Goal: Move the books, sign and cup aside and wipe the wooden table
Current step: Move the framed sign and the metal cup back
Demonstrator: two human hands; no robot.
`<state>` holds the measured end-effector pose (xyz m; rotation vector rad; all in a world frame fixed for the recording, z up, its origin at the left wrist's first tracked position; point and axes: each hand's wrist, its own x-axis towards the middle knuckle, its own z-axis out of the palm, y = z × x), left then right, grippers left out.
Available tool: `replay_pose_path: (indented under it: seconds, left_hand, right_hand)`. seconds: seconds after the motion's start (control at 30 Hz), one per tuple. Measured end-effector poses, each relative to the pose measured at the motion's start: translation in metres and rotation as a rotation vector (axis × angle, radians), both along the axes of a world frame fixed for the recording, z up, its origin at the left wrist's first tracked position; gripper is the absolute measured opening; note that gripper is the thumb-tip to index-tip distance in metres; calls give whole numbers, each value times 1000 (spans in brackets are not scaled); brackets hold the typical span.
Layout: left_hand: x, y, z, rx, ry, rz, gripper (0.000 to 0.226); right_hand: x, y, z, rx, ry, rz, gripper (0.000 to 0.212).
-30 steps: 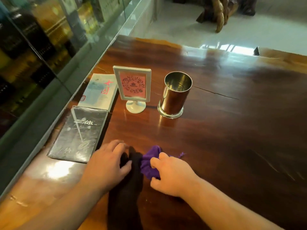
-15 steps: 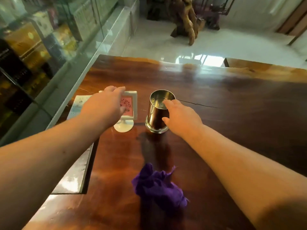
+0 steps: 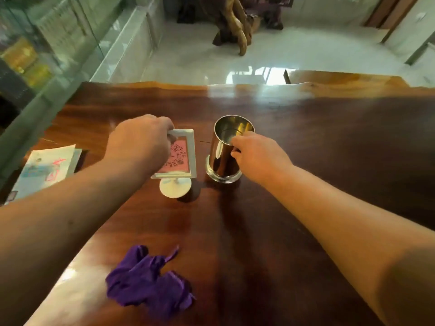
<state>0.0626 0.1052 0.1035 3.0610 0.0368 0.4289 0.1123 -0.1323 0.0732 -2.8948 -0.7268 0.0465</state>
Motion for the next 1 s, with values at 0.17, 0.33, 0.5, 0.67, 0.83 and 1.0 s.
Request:
replay_pose_path:
  seconds: [0.17, 0.33, 0.5, 0.67, 0.83, 1.0]
  left_hand:
    - [34, -101, -8, -64, 25, -86, 18]
    - [56, -164, -17, -34, 68, -109, 20]
    - [64, -195, -25, -3, 102, -124, 19]
    - [64, -202, -31, 14, 114, -100, 21]
    - [60, -204, -32, -5, 130, -73, 22]
    - [40, -187, -22, -141, 142, -81, 44]
  right_hand:
    - [12, -113, 6, -93, 23, -87, 10]
    - [12, -178, -2, -93, 52, -126, 13]
    - [14, -204, -11, -83, 60, -112, 14]
    - [13, -212, -20, -60, 48, -99, 12]
    - [6, -211, -20, -94, 75, -127, 14]
    - [-3, -198, 7, -140, -81, -243, 60]
